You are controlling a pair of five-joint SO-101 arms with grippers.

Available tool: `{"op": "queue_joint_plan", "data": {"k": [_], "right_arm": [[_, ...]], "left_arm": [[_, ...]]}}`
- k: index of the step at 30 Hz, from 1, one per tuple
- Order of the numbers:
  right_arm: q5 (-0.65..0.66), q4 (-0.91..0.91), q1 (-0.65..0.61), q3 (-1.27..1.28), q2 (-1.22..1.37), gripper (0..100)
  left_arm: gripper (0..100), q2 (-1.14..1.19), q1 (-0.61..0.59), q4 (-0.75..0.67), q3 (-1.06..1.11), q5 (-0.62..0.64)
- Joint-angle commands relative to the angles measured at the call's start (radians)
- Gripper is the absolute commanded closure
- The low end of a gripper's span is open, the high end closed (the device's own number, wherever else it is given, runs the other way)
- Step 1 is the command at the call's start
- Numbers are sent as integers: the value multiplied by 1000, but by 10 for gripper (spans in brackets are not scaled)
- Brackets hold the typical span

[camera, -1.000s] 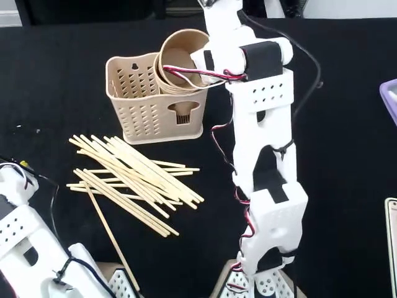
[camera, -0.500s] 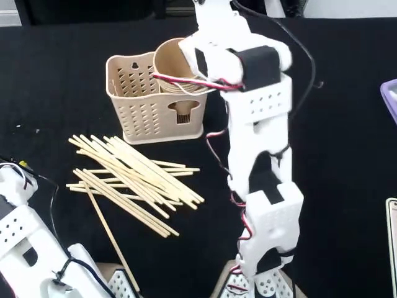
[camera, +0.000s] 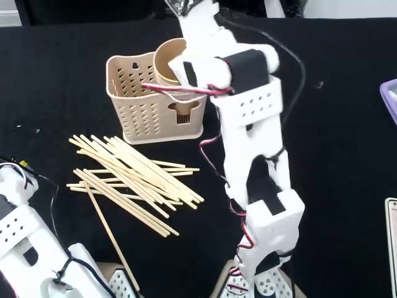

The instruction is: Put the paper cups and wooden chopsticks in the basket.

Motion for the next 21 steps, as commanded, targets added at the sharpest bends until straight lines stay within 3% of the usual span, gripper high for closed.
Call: {"op": "queue_joint_plan", "data": {"k": [1, 14, 21], "right_arm": [[12, -43, -25, 50, -16, 843], [14, -72, -37, 84, 35, 843], [14, -32, -38, -93, -74, 843]], "left_arm": [[794, -20, 12, -21, -15, 5], [794, -20, 12, -21, -15, 5], [794, -20, 12, -21, -15, 5]]}}
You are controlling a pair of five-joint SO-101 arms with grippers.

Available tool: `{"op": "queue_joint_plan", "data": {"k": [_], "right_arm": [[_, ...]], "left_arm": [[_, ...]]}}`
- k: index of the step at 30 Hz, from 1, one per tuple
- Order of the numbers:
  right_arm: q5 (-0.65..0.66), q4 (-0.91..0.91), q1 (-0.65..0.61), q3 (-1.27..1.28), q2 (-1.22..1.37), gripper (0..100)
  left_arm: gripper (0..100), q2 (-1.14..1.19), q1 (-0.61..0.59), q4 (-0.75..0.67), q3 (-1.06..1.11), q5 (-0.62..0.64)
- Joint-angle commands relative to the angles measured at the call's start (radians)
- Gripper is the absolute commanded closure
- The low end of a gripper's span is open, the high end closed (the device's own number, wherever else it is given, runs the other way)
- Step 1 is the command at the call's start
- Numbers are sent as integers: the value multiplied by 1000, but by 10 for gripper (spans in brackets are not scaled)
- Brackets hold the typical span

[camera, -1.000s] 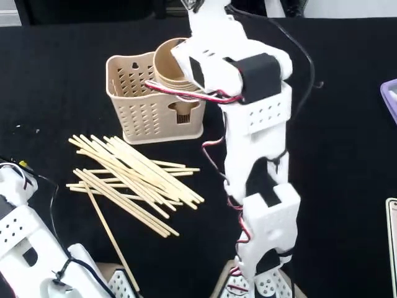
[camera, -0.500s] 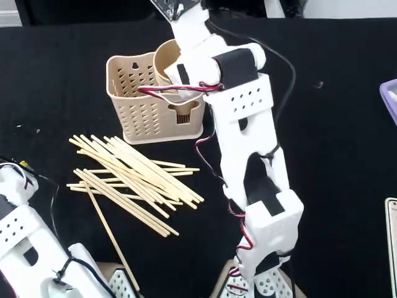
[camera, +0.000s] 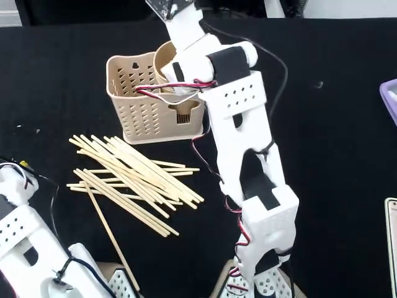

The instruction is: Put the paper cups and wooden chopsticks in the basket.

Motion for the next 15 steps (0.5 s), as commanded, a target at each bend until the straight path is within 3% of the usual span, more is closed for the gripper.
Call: {"op": "queue_joint_plan", "data": {"k": [1, 8, 15], "right_arm": [[8, 38, -21, -142, -130, 843], [3, 115, -34, -177, -275, 843], [-3, 114, -161, 354, -567, 843]], "left_arm": [[794, -20, 12, -21, -15, 5], [794, -20, 12, -21, -15, 5], [794, -20, 12, -21, -15, 5]]}}
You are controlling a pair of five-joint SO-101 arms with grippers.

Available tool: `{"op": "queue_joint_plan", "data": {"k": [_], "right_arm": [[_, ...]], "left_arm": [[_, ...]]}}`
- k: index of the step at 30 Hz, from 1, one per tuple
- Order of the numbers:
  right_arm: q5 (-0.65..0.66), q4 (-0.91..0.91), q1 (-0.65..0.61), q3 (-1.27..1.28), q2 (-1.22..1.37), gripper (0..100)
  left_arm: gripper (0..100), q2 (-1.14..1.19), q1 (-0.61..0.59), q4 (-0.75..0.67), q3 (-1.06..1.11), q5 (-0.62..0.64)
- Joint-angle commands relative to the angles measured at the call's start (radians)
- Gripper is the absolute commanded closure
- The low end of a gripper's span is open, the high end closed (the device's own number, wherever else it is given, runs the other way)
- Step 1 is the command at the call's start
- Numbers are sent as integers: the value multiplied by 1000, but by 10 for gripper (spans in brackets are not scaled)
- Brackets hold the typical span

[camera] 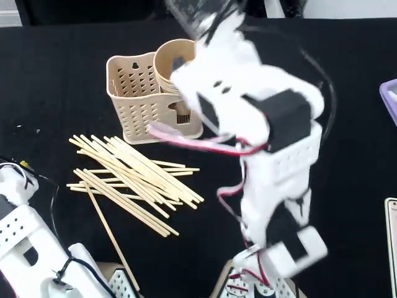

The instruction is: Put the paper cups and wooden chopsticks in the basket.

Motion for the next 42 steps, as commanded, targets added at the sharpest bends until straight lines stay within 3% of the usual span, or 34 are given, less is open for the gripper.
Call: {"op": "queue_joint_plan", "data": {"k": [1, 5, 10, 16, 21, 33, 38, 42], "right_arm": [[-3, 28, -100, 338, -200, 843], [5, -84, -172, 800, -377, 843], [6, -420, -236, 1357, -541, 843], [5, -816, -322, 1699, -518, 843], [5, -968, -330, 1730, -351, 843], [8, -974, -339, 1543, 13, 845], [6, -973, -339, 1546, 2, 993], [5, -921, -338, 1563, -36, 987]], "left_arm": [[794, -17, 12, -21, -15, 5], [793, -11, 12, -23, -18, 5], [793, -11, 12, -23, -19, 5], [793, -11, 12, -23, -18, 5], [793, -11, 12, -23, -18, 5], [793, -11, 12, -23, -19, 5], [793, -12, 12, -23, -18, 5], [793, -12, 12, -23, -18, 5]]}}
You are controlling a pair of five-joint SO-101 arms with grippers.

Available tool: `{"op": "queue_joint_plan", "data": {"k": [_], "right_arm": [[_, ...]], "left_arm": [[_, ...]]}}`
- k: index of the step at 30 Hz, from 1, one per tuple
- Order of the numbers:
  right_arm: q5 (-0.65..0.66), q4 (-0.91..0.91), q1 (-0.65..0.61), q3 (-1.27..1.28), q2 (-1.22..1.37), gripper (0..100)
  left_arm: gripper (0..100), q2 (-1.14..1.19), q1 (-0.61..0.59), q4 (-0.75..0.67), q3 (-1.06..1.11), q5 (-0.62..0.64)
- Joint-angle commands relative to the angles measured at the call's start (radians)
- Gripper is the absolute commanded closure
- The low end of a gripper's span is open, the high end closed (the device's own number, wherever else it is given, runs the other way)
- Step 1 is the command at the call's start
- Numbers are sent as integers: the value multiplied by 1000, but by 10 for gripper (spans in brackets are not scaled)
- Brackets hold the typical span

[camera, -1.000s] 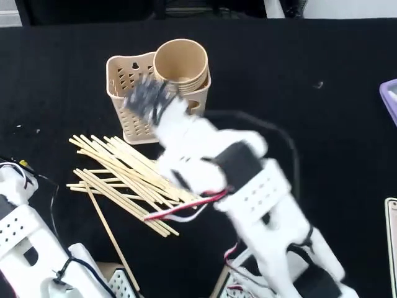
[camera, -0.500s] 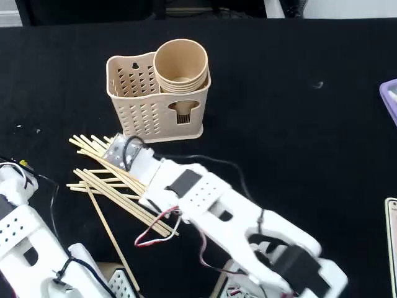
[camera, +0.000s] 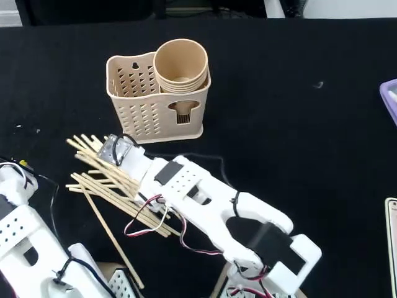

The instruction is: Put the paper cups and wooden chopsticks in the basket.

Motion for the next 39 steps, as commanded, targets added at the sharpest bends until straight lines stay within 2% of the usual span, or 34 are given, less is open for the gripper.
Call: {"op": "queue_joint_plan", "data": {"k": [1, 6, 14, 19, 21, 25, 29, 37, 39], "right_arm": [[8, 63, -6, -22, -62, 988], [28, 155, -5, 51, -202, 988], [61, 72, -8, 203, -303, 982], [-35, 64, -12, 117, -300, 832], [-34, 49, -12, 81, -277, 791], [-35, -28, -12, 28, -139, 817], [-35, -31, -18, -38, -15, 828], [-17, 3, -12, -42, 30, 838], [12, 34, -12, -42, 25, 903]], "left_arm": [[793, -12, 12, -15, -18, 5], [793, -12, 12, -15, -19, 5], [793, -12, 12, -15, -21, 5], [793, -11, 12, -15, -21, 5], [793, -11, 12, -15, -21, 5], [793, -11, 12, -15, -21, 5], [793, -11, 12, -15, -19, 5], [792, -11, 12, -15, -21, 5], [792, -11, 12, -15, -21, 5]]}}
